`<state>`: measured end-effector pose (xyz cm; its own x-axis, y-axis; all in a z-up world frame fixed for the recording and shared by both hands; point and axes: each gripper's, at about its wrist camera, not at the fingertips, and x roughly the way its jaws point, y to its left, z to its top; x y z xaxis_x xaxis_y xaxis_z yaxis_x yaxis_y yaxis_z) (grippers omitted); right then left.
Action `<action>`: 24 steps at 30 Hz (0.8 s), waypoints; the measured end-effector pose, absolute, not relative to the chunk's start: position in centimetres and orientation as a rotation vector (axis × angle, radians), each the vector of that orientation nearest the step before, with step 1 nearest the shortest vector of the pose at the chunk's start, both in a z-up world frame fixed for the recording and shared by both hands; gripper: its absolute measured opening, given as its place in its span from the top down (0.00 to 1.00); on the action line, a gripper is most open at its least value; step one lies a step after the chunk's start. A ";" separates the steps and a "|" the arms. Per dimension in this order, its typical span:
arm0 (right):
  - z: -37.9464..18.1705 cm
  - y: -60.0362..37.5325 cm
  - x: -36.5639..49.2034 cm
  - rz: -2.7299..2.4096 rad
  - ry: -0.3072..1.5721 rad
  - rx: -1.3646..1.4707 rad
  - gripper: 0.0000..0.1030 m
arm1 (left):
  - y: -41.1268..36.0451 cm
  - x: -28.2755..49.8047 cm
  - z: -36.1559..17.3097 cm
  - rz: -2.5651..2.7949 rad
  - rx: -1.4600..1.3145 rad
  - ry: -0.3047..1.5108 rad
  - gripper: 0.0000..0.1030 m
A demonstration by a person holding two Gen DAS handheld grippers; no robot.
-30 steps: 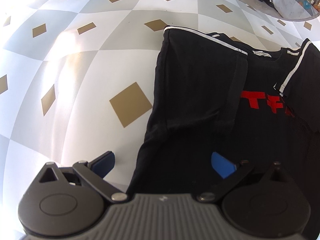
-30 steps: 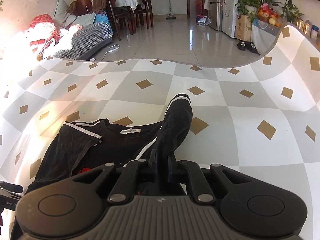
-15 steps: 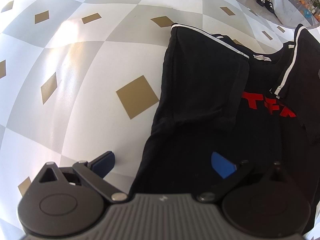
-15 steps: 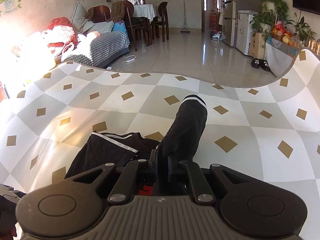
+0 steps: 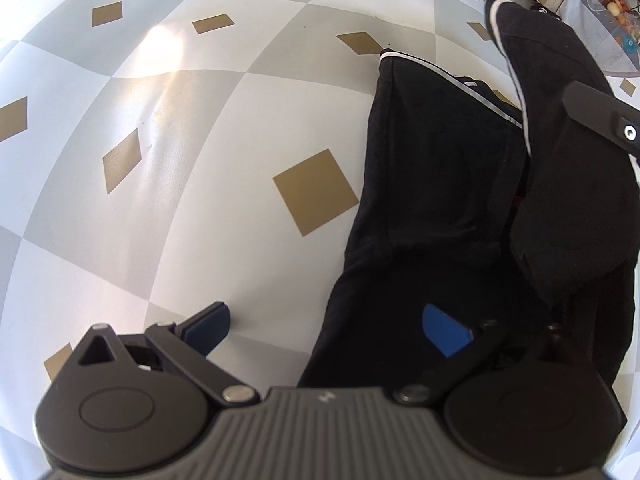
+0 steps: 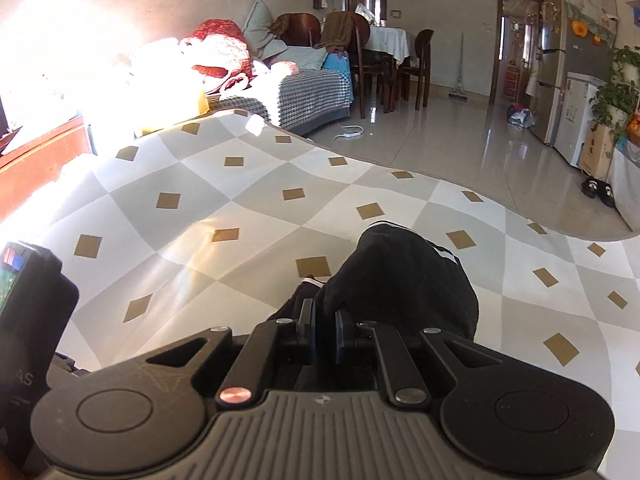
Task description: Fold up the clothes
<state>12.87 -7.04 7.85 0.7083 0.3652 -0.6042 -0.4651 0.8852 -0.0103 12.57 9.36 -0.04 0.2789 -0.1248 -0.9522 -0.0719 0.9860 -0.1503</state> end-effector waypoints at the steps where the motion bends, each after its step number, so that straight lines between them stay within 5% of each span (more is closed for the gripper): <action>1: 7.3 -6.1 12.9 0.494 0.643 -0.187 0.91 | 9.5 12.6 0.0 -0.036 -0.179 1.291 0.00; 13: 5.4 -5.3 13.0 0.550 0.714 -0.156 0.70 | 11.0 12.3 -0.1 -0.030 -0.209 1.302 0.00; 24: 7.1 -4.6 13.9 0.537 0.665 -0.180 0.63 | 12.3 12.3 -0.1 -0.015 -0.258 1.313 0.00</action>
